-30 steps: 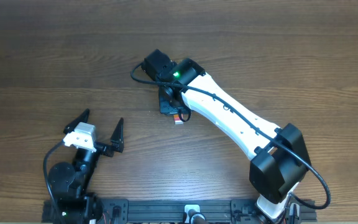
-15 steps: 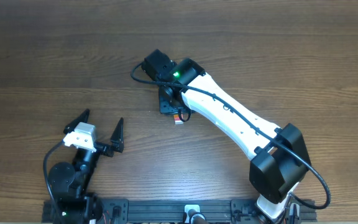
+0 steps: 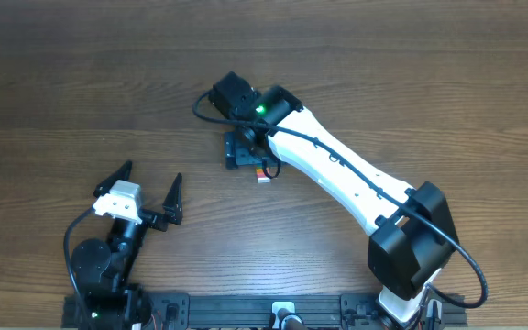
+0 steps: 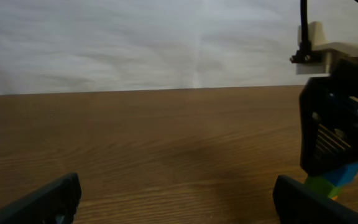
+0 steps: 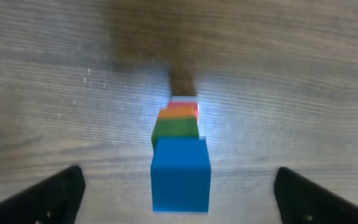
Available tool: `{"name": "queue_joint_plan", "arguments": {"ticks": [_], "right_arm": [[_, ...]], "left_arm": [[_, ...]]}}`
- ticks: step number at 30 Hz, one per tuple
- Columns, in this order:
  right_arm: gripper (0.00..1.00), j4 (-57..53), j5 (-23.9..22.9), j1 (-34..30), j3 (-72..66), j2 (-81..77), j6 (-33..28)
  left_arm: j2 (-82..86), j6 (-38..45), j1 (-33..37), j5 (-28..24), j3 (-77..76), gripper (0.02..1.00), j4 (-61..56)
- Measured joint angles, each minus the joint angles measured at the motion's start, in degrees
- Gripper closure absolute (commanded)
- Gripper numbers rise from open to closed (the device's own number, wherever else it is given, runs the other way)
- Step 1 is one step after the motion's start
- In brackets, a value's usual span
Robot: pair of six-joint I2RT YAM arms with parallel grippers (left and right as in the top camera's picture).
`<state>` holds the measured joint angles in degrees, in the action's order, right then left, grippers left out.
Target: Stack Cubes
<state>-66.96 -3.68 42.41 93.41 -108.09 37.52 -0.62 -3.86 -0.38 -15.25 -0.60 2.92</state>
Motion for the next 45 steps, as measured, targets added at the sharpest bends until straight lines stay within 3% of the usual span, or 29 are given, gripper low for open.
{"name": "queue_joint_plan", "arguments": {"ticks": [6,12,22,28,36,45], "right_arm": [[0.009,7.26,-0.37,-4.46,0.0,0.0,-3.13],[0.009,16.59,-2.32,-15.26,0.0,0.0,-10.08],[0.007,17.92,-5.53,-32.02,0.0,1.22,-19.91],[0.007,20.79,-5.99,-38.84,-2.49,8.24,-24.35],[0.007,35.34,-1.31,-45.4,-28.83,35.52,-28.63],[0.009,46.75,4.17,-45.66,-56.68,71.25,-31.5]], "left_arm": [[0.0,0.0,0.0,0.0,0.0,0.025,0.0],[0.0,0.0,0.0,0.0,0.0,0.02,0.02],[0.0,0.0,0.0,0.0,0.0,0.023,0.02],[0.0,0.0,0.0,0.02,0.0,0.02,0.02],[-0.02,0.0,0.0,0.02,0.0,0.02,0.0],[0.02,0.0,0.0,0.0,0.0,0.02,0.0]]}}
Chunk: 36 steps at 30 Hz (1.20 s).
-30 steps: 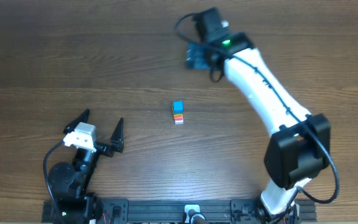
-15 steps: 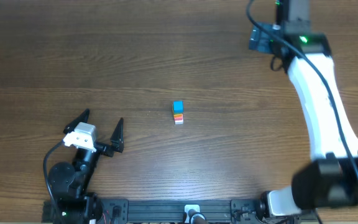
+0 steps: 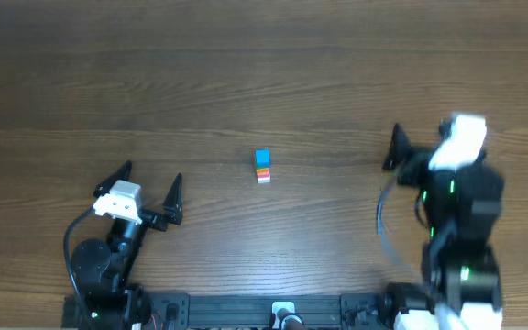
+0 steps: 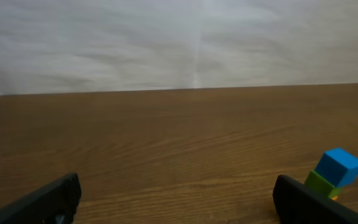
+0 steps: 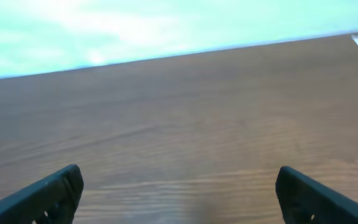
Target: Stack Cubes
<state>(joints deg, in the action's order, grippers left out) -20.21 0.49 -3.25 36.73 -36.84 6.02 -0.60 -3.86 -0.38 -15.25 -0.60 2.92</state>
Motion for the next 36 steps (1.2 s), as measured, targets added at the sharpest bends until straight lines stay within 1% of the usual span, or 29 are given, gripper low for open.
{"name": "queue_joint_plan", "arguments": {"ticks": [1,2,4,9,14,20,28,36], "right_arm": [[0.009,1.18,1.84,0.02,-4.11,5.77,-0.28],[0.007,1.33,2.19,0.02,-4.76,6.71,-0.26],[0.007,2.64,4.44,0.07,-10.32,14.45,-0.39],[0.009,2.75,6.58,0.07,-18.71,24.65,-0.46],[0.007,4.13,7.13,0.07,-23.23,29.83,-0.5],[0.009,9.42,7.17,0.07,-27.39,35.36,-0.5],[0.007,17.73,7.15,0.07,-34.56,36.0,-0.5],[0.007,16.87,7.15,0.07,-36.13,36.0,-0.48]], "left_arm": [[-0.02,0.0,0.0,0.02,0.0,0.023,0.02],[-0.02,0.0,0.0,0.02,0.0,0.02,0.0],[-0.02,0.0,0.0,0.0,0.0,0.02,0.02],[-0.04,0.0,0.0,0.02,0.0,0.02,0.0],[-0.02,0.0,0.0,0.02,0.0,0.02,0.0],[-0.02,-0.02,0.0,0.0,0.0,0.023,0.0],[-0.02,0.0,0.0,0.0,0.0,0.02,0.02],[-0.02,0.0,0.0,0.0,0.0,0.018,0.0]]}}
